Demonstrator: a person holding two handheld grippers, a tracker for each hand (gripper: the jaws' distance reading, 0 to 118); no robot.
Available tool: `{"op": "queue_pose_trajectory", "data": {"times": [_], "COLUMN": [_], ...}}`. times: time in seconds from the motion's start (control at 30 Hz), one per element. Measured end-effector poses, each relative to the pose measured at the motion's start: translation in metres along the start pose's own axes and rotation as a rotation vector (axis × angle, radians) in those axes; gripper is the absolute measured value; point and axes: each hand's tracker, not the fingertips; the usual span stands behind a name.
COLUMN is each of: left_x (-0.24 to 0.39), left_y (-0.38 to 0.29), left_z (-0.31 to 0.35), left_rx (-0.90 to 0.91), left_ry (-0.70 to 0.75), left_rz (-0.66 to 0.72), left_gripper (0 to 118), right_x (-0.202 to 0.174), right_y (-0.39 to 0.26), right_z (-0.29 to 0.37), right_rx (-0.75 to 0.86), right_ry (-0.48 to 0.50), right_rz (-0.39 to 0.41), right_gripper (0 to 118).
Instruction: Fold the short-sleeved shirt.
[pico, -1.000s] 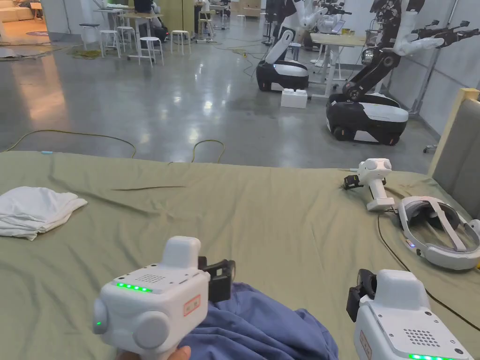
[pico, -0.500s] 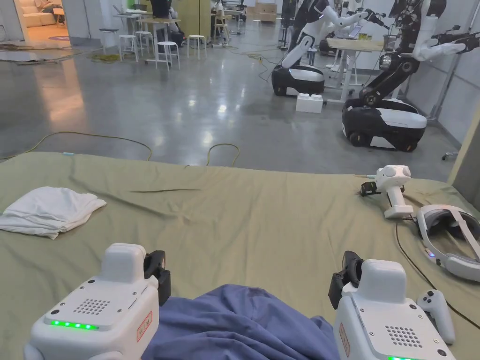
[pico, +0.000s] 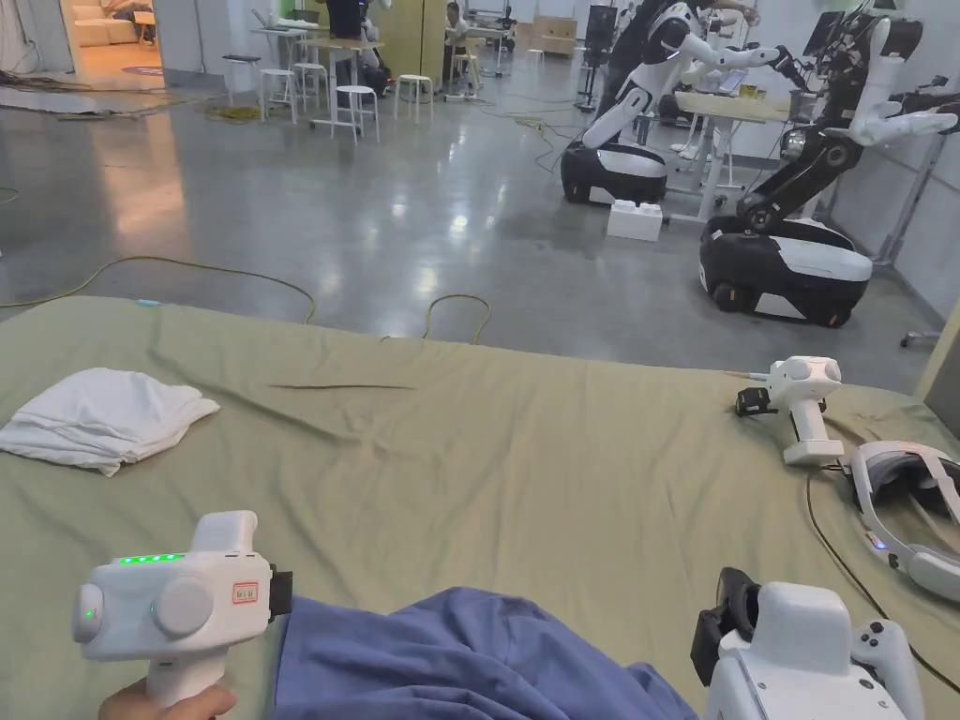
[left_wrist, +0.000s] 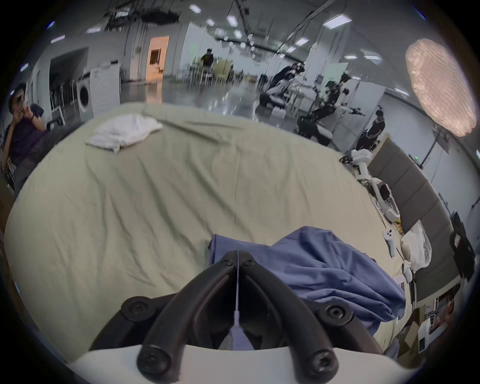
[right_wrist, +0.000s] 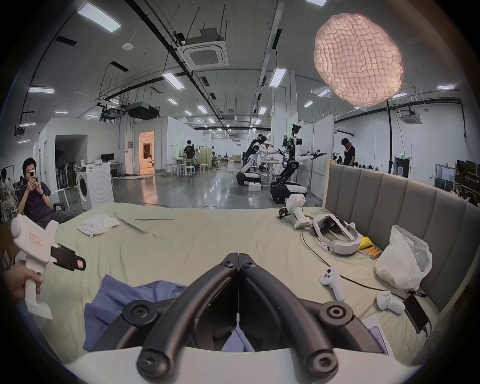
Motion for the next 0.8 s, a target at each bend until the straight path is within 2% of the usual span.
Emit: {"op": "queue_pose_trajectory", "data": {"times": [0.03, 0.07, 0.1, 0.13, 0.33, 0.5, 0.53, 0.6, 0.63, 0.67, 0.73, 0.77, 0.8], "left_x": [-0.003, -0.005, -0.006, -0.006, -0.006, 0.005, 0.007, 0.021, 0.028, 0.032, 0.042, 0.043, 0.038], "left_y": [0.005, 0.009, 0.012, 0.014, 0.019, 0.01, 0.009, 0.005, 0.003, -0.001, -0.005, -0.006, -0.007], "left_z": [-0.011, -0.022, -0.033, -0.041, -0.102, -0.135, -0.136, -0.134, -0.134, -0.129, -0.126, -0.123, -0.118], "left_rx": [-0.022, -0.051, -0.085, -0.105, -0.212, -0.289, -0.261, -0.233, -0.222, -0.213, -0.213, -0.22, -0.218], "left_ry": [0.005, 0.0, -0.017, -0.034, 0.08, 0.144, 0.18, 0.221, 0.228, 0.206, 0.216, 0.197, 0.168], "left_rz": [0.005, 0.008, 0.014, 0.015, 0.005, -0.058, -0.077, -0.13, -0.181, -0.219, -0.294, -0.285, -0.272], "left_gripper": [24, 47, 61, 66, 66, 66, 66, 63, 55, 36, 13, 7, 6], "right_x": [0.002, 0.004, 0.005, 0.007, 0.019, 0.036, 0.04, 0.047, 0.049, 0.052, 0.058, 0.06, 0.063], "right_y": [-0.002, -0.005, -0.008, -0.01, -0.02, -0.028, -0.029, -0.03, -0.031, -0.031, -0.031, -0.032, -0.034], "right_z": [-0.002, -0.003, -0.005, -0.006, -0.012, -0.014, -0.016, -0.02, -0.022, -0.026, -0.039, -0.047, -0.057], "right_rx": [-0.009, -0.018, -0.024, -0.032, -0.086, -0.115, -0.125, -0.144, -0.158, -0.178, -0.237, -0.279, -0.321], "right_ry": [-0.003, -0.006, -0.011, -0.016, -0.04, -0.071, -0.079, -0.087, -0.089, -0.092, -0.087, -0.079, -0.049], "right_rz": [0.0, 0.001, 0.003, 0.005, 0.013, 0.023, 0.025, 0.021, 0.017, 0.013, 0.007, 0.01, 0.003], "right_gripper": [0, 0, 0, 0, 0, 0, 0, 0, 0, 0, 2, 20, 39]}}
